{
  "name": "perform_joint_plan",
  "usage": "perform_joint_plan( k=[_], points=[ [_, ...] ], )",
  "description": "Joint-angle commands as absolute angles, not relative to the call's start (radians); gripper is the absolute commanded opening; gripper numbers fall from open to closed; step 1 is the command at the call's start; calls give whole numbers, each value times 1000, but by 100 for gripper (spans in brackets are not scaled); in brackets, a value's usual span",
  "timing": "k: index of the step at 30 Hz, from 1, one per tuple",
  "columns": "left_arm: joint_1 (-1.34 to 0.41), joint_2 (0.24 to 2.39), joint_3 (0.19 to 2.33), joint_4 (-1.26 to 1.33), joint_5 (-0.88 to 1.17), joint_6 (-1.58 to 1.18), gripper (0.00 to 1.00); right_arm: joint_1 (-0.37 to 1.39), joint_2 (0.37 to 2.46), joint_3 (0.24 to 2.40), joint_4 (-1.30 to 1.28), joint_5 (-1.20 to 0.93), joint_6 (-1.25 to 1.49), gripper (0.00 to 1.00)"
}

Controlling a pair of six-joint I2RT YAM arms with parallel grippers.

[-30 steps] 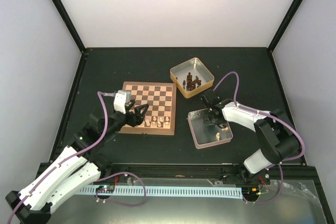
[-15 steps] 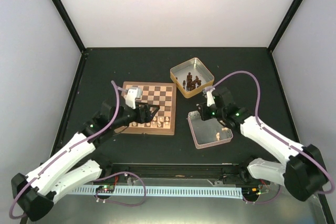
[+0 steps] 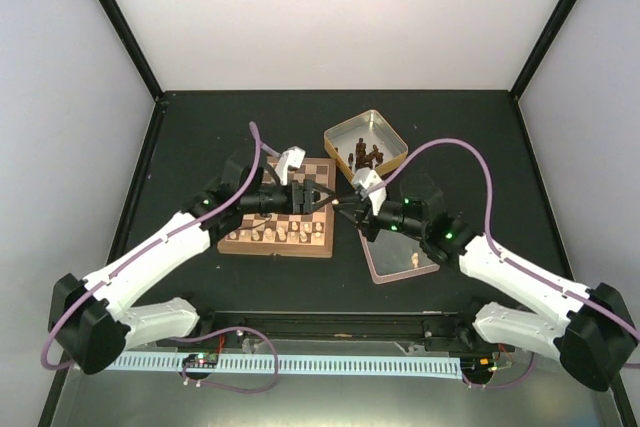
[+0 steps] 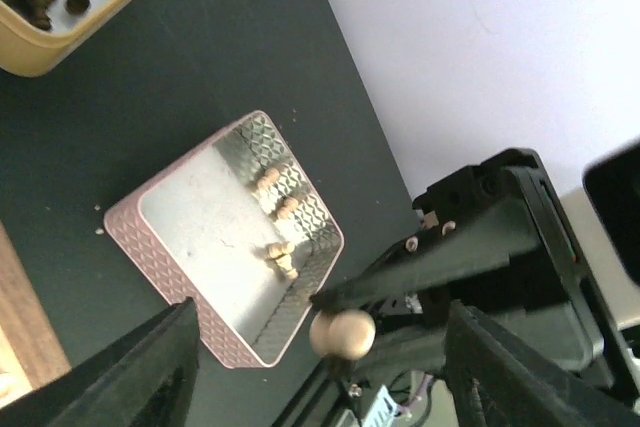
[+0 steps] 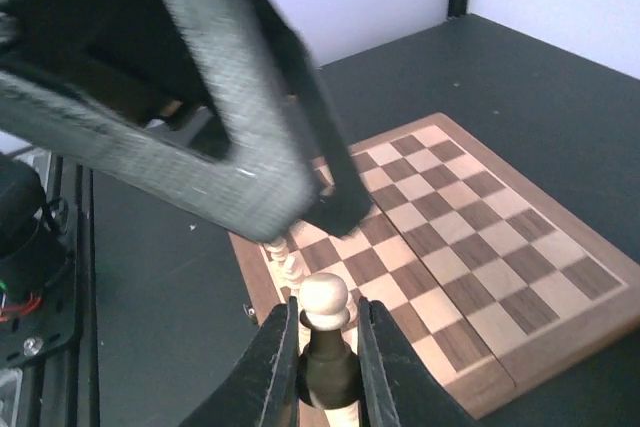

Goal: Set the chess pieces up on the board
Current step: Place the chess piece on the chessboard.

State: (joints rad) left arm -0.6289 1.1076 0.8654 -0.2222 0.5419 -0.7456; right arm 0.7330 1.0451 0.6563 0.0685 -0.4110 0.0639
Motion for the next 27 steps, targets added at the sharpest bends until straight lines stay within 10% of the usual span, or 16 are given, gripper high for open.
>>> perform_joint_plan(
  k=[1,9,27],
  points=[
    [-619,1162,930,-242,641,-761,64,782,1088,698,151,-414,-70,11],
    [-611,1182,920,-249,687,-776,35,816,1158,743,173,-370,-121,11],
    [-582,1154,862,-260,716,-817,15,818,1215,751,245,-326,-64,10]
  ],
)
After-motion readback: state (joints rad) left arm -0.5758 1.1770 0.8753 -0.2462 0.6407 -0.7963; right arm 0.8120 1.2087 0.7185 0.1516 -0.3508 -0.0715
